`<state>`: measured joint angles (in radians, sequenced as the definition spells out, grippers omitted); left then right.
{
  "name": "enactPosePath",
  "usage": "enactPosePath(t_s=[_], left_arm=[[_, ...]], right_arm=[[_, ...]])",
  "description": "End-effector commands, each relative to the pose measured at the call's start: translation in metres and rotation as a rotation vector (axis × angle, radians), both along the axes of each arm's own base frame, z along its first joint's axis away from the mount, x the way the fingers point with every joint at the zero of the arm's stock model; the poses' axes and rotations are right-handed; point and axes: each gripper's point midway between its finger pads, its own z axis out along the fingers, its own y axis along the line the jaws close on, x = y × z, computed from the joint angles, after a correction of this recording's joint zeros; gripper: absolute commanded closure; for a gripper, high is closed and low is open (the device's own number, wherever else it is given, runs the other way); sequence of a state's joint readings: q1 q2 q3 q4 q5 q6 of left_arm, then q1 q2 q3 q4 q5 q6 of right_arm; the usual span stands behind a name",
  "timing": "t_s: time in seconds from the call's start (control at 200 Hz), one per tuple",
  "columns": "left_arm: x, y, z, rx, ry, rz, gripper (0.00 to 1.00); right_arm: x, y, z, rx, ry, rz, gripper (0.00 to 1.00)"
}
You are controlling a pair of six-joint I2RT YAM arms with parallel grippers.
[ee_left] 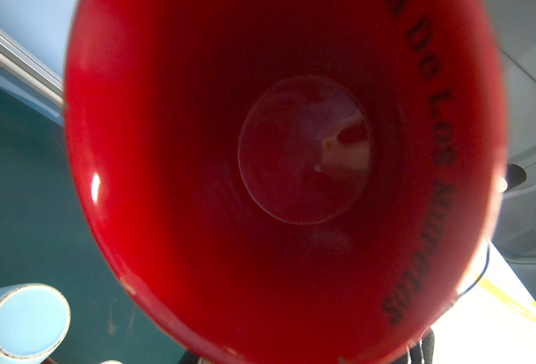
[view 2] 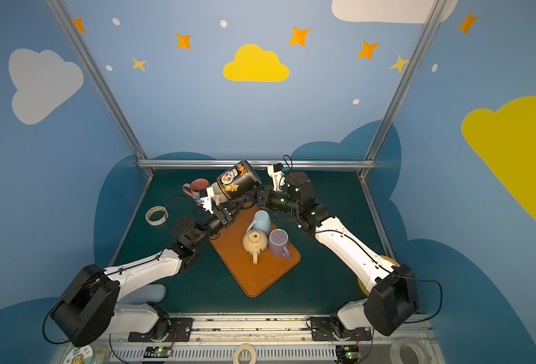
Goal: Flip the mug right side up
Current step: 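Close the left gripper on the black mug's rim opposite the right gripper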
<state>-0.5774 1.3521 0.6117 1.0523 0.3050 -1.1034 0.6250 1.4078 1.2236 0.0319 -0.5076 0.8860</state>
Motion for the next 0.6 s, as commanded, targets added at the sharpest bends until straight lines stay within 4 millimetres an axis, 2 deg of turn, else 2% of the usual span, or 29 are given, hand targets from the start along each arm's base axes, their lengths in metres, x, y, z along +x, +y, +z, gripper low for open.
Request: enactPosePath(t_s=[0.0,0.14,0.461,0.596], left_arm=[[-0.004,0.005,0.036,-0.042,-0.1,0.017,0.58],[-0.005,0.005,0.041,-0.046,-0.111,0.015,0.6],[-0.007,0.005,0.046,-0.036,-0.135,0.014,0.76],[-0.009,0.003,0.048,-0.013,-0.151,0.01,0.91]], right_arm=[[-0.015,-0.001,0.061,0.14,-0.182,0.054,1.0],[-0.014,0.0,0.052,0.135,-0.174,0.054,1.0],[-0.016,0.001,0.042,0.119,-0.168,0.062,1.0],[-0.016,0.003,0.029,0.108,-0.152,0.065,1.0]])
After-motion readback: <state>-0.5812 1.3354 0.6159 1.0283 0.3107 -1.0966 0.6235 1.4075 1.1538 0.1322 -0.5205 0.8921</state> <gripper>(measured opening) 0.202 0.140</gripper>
